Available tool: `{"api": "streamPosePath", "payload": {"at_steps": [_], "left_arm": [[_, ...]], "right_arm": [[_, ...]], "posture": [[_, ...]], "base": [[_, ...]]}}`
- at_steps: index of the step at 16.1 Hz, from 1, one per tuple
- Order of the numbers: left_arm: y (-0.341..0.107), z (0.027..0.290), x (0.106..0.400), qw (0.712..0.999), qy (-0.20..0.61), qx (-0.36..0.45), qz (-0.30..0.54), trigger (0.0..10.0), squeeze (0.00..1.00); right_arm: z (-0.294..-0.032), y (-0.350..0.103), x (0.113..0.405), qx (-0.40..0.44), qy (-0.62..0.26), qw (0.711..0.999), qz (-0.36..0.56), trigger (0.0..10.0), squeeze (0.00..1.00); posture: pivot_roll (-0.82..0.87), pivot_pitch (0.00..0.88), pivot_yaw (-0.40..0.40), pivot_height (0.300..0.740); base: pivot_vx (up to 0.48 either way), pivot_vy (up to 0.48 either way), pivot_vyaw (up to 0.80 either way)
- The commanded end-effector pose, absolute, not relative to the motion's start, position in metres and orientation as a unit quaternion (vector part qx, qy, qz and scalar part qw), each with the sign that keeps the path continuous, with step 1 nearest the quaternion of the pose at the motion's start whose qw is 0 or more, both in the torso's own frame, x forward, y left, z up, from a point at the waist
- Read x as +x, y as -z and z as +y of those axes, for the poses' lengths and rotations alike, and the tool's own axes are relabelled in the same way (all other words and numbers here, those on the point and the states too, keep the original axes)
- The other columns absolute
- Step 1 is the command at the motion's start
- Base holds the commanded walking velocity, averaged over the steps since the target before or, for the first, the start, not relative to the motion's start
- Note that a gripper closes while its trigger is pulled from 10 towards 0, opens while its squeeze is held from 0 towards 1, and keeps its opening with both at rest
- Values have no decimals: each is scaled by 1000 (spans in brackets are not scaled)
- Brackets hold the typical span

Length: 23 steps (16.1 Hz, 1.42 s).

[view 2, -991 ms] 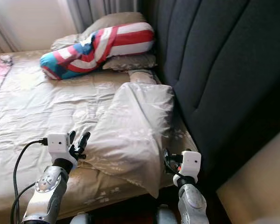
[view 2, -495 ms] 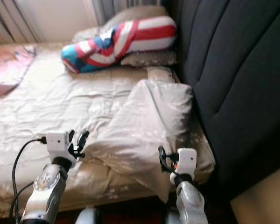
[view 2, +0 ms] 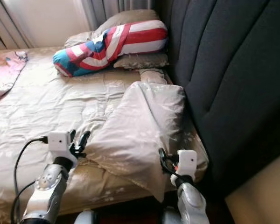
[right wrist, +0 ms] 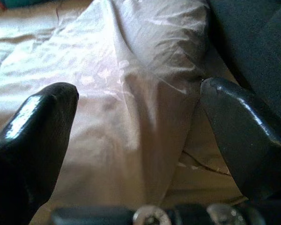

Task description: Clean up the room

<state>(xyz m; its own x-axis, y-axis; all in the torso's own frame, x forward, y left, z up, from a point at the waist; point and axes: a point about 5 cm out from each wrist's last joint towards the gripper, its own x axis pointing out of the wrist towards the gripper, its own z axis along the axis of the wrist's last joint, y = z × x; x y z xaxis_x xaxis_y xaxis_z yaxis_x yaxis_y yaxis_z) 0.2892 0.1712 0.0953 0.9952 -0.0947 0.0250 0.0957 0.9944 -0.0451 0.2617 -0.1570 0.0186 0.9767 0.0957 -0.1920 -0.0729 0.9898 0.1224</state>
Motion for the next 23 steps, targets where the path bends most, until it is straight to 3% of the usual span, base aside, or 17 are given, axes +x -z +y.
{"api": "streamPosePath", "payload": {"at_steps": [1,11,19,23], "left_arm": [[-94,176,288,999,41,-20,-5,10000,0],[-93,175,287,999,38,-24,-9,10000,0],[-93,174,285,999,40,-25,-6,10000,0],[-94,176,284,999,38,-22,-8,10000,0]], "right_arm": [[-152,-21,264,53,-56,993,95,10000,0],[-154,-15,265,55,-48,991,116,10000,0],[-172,0,270,69,28,980,186,10000,0],[-180,-10,282,79,44,981,170,10000,0]], "posture": [[-46,53,-13,644],[-40,24,-25,644],[-34,31,-24,644],[-29,33,-23,644]], "base": [[266,0,800],[272,0,0],[0,0,0],[140,0,0]]}}
